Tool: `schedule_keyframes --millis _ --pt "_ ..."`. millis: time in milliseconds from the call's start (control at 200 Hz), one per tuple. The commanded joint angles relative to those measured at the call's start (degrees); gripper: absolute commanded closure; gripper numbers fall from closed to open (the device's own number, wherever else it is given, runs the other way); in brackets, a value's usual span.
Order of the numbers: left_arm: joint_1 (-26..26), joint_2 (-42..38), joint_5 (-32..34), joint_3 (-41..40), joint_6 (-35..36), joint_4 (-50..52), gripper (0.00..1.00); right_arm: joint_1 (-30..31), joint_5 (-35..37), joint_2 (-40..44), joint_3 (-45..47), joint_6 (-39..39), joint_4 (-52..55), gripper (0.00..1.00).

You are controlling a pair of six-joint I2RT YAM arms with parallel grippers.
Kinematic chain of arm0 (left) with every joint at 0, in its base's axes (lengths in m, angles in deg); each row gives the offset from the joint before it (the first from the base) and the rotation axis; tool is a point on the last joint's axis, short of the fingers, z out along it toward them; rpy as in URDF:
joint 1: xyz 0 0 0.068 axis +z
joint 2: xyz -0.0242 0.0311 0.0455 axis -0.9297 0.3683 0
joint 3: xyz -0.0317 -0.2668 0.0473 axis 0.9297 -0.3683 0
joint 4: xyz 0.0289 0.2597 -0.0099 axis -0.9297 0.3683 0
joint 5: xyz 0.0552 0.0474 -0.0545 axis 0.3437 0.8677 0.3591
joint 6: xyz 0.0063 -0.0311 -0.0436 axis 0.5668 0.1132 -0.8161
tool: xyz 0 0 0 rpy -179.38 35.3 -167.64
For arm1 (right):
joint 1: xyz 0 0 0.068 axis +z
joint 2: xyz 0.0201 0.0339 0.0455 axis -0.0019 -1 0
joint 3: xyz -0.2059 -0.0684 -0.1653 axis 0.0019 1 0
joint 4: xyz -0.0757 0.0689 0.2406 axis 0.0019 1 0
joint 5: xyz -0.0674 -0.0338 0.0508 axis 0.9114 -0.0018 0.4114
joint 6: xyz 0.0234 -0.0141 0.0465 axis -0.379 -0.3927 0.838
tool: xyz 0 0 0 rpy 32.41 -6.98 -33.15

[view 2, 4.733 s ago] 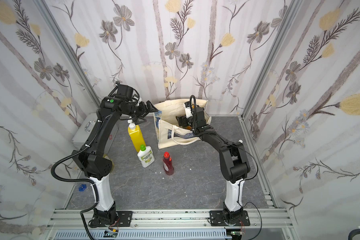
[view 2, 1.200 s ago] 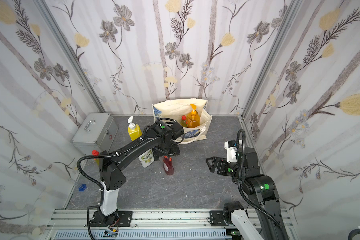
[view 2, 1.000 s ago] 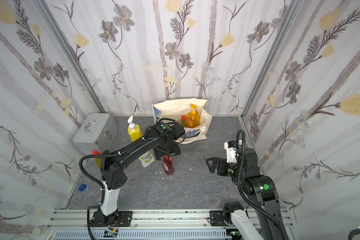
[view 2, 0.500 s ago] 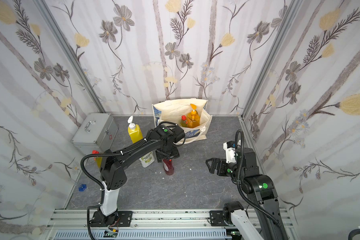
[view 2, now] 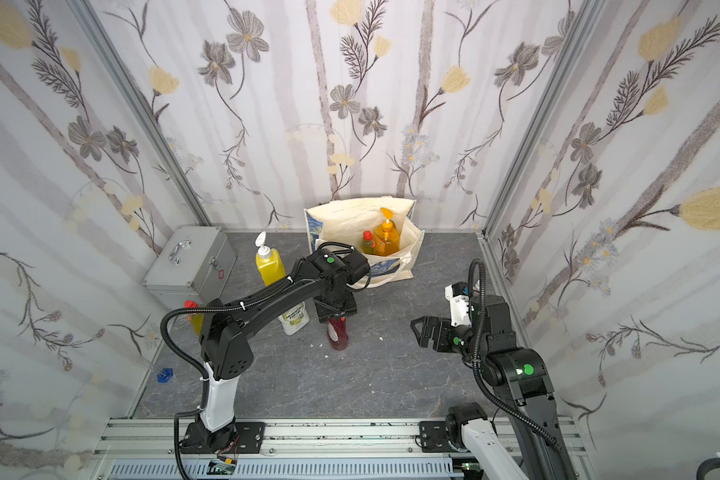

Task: Pack dish soap into the shopping bag
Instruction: Pick up the bottle of dish soap at the center of the board.

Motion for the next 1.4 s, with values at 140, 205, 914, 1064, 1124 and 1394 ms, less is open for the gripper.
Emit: schedule_keyframes --millis 140,205,914,1064,1124,1394 --pt "0.1 -0.9 0.6 0.2 0.0 2.1 0.48 0.0 0.9 0.2 1.1 -0.2 -1.0 0.0" --pt "0.1 -1.0 0.4 0.1 0.1 2.2 0.48 0.1 0.8 0.3 1.1 -0.1 -1.0 0.0" --pt "0.1 -2.7 1.0 3.4 3.2 6.3 0.68 0.1 0.6 0.3 2.8 1.8 -3.3 0.0" --pt "0.1 -2.5 0.6 6.4 3.7 7.5 0.68 0.1 0.5 0.2 3.1 2.1 -3.5 0.0" --pt "0.1 -2.3 0.4 8.2 3.9 8.3 0.68 0.0 0.5 0.1 3.2 2.1 -3.5 0.0" --pt "0.1 -0.3 0.0 20.7 4.9 13.0 0.68 0.0 0.9 -0.1 4.4 2.2 -3.9 0.0"
